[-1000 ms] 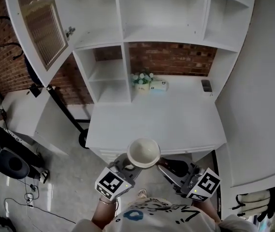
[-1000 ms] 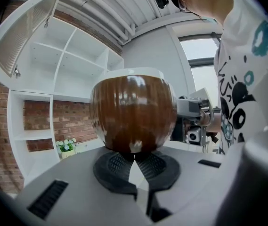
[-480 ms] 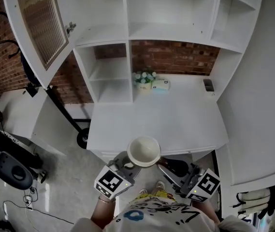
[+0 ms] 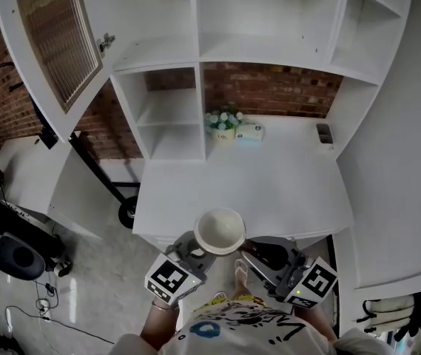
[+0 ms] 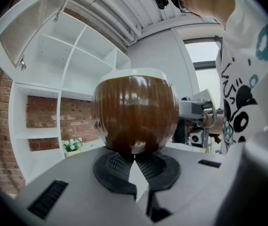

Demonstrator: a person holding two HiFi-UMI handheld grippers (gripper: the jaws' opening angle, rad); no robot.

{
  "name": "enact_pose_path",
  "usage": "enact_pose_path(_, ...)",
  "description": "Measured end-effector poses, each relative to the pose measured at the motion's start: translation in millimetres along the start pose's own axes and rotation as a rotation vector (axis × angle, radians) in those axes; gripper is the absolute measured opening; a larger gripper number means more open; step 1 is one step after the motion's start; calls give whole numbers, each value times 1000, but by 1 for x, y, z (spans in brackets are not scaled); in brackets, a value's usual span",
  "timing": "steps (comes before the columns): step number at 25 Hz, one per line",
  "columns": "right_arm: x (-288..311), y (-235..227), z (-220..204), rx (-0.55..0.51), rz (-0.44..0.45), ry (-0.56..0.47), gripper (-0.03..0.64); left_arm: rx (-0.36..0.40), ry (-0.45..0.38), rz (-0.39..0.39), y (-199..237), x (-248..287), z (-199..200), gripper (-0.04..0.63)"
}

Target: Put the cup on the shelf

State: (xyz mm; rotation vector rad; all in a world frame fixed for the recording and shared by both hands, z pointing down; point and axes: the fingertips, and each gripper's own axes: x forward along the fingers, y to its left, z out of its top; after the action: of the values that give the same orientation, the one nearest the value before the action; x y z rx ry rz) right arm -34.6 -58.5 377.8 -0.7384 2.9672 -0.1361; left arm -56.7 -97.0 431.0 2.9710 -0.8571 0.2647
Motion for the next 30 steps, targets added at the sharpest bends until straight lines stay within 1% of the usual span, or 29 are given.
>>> enact_pose_path(8, 8, -42, 5, 17, 18, -12, 64, 7, 8, 8, 28, 30, 8, 17)
enact_pose_path(14, 20, -84, 17, -9, 34, -25, 64, 13, 3, 21, 59, 59, 19, 17)
enact_pose_path(17, 24, -105, 22, -19, 42, -14, 64, 17, -2, 31, 74, 74, 27, 17)
enact_pose_path(21, 23, -130, 28, -37, 55, -10, 64, 25, -9, 52, 87, 97, 35, 17)
enact_pose_path(30, 24, -180, 56, -58, 76, -40, 64, 52, -29, 89, 116, 138, 61, 17)
